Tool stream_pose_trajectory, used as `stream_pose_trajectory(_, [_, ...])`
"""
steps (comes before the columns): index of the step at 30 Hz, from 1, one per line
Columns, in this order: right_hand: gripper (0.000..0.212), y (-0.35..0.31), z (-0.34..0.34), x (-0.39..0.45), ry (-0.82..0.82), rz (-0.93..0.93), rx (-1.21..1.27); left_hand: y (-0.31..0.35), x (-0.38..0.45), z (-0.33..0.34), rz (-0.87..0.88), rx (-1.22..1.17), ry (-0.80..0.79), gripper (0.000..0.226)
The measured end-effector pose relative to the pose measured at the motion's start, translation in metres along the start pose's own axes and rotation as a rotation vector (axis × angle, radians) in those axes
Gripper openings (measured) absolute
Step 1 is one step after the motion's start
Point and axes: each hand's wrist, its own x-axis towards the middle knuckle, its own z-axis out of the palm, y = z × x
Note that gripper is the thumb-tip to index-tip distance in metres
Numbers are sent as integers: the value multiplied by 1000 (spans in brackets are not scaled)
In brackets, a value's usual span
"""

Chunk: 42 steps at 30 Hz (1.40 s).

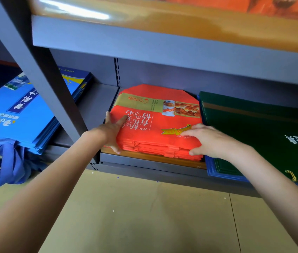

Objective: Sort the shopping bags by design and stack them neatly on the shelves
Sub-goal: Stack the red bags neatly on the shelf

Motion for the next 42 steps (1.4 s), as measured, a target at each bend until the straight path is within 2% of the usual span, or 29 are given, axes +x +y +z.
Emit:
stream_pose_trajectory(3, [50,2,-1,-6,43,-24,33,-2,-4,1,3,-6,30,125])
stream_pose_trajectory(9, [62,8,-1,-6,0,-26,58,11,-11,4,-25,116,66,124])
stream_pose_trajectory(19, [63,9,1,-4,9,-28,98,15,-18,6,-51,94,30,123])
stream_pose_trajectory(24, [63,25,-27,-10,5,-72,-46,34,-22,-10,47,298,61,122])
stream_pose_trajectory(30, [56,40,-36,-13,-29,-78,-21,46,-34,-15,287,525,129,95])
stream_pose_trajectory(35, [53,48,-1,-14,5,-111,10,48,-36,-1,308,393,156,72])
stream_pose_trajectory(42, [71,53,24,-16,67,-39,-31,64,-21,5,379,250,219,61])
